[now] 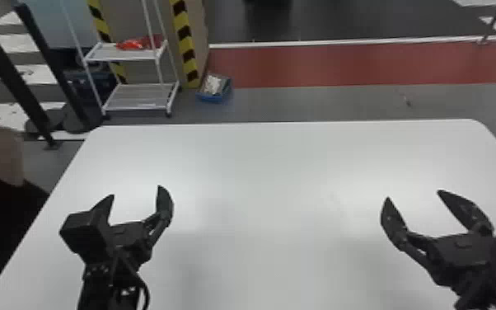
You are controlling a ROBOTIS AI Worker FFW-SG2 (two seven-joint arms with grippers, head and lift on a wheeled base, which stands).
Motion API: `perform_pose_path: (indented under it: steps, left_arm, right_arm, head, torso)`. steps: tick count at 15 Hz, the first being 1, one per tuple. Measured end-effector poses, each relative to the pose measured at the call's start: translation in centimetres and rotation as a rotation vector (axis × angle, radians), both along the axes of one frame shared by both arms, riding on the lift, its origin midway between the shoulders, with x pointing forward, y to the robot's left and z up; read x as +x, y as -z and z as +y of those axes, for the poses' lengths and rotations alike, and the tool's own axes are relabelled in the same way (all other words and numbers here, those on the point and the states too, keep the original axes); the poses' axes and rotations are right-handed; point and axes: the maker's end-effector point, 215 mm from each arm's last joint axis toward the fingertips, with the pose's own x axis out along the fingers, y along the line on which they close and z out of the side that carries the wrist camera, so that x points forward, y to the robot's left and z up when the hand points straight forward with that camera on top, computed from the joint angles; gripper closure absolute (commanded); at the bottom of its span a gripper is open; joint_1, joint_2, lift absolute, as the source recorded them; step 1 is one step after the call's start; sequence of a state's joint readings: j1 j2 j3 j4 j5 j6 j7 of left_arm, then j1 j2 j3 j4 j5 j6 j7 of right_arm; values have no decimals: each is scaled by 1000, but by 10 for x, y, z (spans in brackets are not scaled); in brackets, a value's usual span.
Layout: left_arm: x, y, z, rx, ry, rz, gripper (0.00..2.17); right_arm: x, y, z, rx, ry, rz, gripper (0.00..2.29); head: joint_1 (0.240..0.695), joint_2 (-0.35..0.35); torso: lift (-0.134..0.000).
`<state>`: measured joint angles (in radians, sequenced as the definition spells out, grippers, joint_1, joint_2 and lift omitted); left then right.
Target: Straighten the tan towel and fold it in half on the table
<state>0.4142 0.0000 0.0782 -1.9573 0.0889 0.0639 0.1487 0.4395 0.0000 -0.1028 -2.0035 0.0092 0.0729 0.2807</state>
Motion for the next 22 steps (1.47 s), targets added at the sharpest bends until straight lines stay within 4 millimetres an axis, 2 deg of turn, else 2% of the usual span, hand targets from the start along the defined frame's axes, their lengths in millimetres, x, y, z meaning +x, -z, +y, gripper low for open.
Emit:
perform_pose_path:
  steps: [22]
  left_arm:
    - [0,4,-1,-11,3,7,63]
  right_arm:
    - [-4,1,-10,-2,20,3,70]
  head:
    - [695,79]
  torso:
    - [-123]
